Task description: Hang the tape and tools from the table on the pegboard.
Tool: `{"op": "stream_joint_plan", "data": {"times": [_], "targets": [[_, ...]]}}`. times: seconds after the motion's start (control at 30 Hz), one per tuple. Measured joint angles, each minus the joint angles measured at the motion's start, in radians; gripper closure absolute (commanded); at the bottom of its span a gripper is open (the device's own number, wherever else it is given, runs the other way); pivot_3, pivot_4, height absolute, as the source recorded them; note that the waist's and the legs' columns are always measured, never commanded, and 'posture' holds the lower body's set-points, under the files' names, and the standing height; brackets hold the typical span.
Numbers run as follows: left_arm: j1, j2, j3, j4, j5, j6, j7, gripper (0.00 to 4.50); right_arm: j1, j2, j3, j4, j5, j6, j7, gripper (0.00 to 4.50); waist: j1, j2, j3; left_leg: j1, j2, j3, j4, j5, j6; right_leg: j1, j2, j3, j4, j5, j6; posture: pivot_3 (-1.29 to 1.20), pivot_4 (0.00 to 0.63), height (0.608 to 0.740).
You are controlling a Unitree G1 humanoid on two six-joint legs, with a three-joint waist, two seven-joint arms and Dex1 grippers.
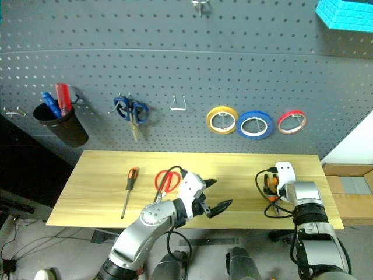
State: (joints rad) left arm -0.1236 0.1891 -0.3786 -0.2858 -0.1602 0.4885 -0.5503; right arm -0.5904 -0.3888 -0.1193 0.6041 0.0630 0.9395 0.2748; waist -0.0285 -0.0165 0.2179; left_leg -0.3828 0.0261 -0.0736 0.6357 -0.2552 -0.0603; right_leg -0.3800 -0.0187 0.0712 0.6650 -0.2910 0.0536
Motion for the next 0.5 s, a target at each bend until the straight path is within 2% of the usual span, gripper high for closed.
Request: {"op": "stream_joint_plan", "data": {"times": [0.1, 0.2, 0.4, 0.5], "targets": [[-0.004, -0.006, 0.005, -0.002, -0.015, 0.013, 0.011, 0.0, -0.042, -0.001, -0.012, 0.07, 0.0, -0.024, -0.008, 0.7, 0.001, -0.001, 0.001, 0.0, 0.0, 0.0, 0.0, 0.0, 0.0, 0.0, 0.0, 0.0, 0.0, 0.0, 0.0, 0.11, 0.252, 0.74], [-0.019, -0.005, 0.019, -0.002, -0.021, 0.023, 0.013, 0.0, -0.066, -0.004, -0.009, 0.119, -0.002, -0.058, 0.001, 1.59, 0.001, -0.001, 0.001, 0.0, 0.0, 0.0, 0.0, 0.0, 0.0, 0.0, 0.0, 0.0, -0.001, 0.0, 0.0, 0.11, 0.248, 0.74], [-0.028, 0.004, 0.035, -0.003, -0.035, 0.029, 0.012, 0.0, -0.093, -0.005, 0.007, 0.168, -0.004, -0.092, 0.013, 1.61, 0.0, -0.001, 0.001, 0.0, 0.0, 0.0, 0.0, 0.0, 0.0, 0.0, 0.0, 0.0, -0.001, 0.0, 0.0, 0.11, 0.232, 0.74], [-0.026, 0.005, 0.045, -0.02, -0.041, 0.036, 0.016, 0.0, -0.053, -0.016, 0.066, 0.092, -0.013, -0.109, 0.058, 1.61, 0.001, -0.001, 0.001, -0.002, 0.0, -0.001, 0.0, 0.0, 0.0, -0.002, 0.0, -0.001, -0.001, 0.0, 0.0, 0.11, 0.219, 0.74]]}}
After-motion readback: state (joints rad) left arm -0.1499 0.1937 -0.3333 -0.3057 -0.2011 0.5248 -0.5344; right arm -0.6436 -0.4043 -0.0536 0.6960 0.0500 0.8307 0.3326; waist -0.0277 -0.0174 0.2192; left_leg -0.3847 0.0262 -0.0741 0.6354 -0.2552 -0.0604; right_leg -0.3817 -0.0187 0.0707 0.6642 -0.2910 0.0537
